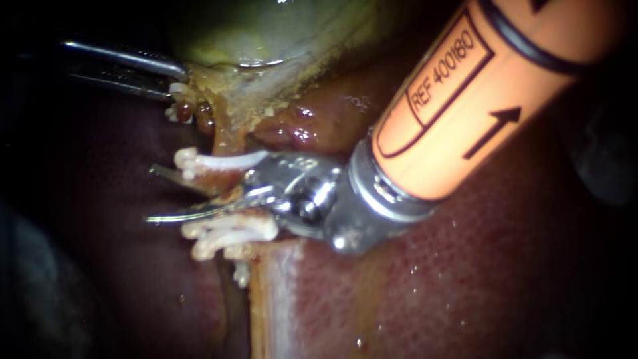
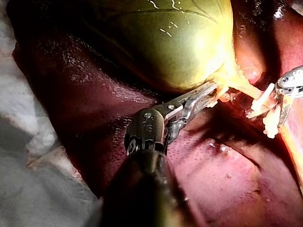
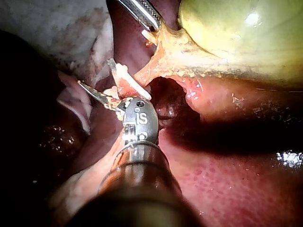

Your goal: Go to the cutting position right tube

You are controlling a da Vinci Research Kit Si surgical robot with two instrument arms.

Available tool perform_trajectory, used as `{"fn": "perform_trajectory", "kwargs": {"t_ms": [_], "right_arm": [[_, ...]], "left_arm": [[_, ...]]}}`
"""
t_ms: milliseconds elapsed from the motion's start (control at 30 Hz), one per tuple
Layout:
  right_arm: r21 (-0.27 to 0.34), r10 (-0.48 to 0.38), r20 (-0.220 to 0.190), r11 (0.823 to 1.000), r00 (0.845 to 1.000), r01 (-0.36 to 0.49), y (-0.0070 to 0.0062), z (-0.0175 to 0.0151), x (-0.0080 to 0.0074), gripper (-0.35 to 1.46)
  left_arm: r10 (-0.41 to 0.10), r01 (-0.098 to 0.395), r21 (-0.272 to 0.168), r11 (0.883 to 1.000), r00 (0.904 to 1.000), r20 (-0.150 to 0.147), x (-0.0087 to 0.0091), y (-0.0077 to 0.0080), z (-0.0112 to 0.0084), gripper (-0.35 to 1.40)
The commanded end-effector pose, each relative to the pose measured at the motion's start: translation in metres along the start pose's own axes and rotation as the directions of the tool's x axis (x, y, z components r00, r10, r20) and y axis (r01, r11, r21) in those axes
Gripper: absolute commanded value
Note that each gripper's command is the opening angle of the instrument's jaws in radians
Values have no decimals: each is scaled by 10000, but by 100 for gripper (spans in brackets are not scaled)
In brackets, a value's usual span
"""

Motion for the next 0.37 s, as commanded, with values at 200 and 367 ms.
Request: {"fn": "perform_trajectory", "kwargs": {"t_ms": [200,367], "right_arm": [[-13,-18,3,10000,10000,18,2,0,-1,130],[-11,40,3,10000,10000,-40,2,-1,-1,130]], "left_arm": [[1,-1,-3,10000,10000,0,0,0,0,-35],[1,-1,-3,10000,10000,0,0,0,0,-35]]}}
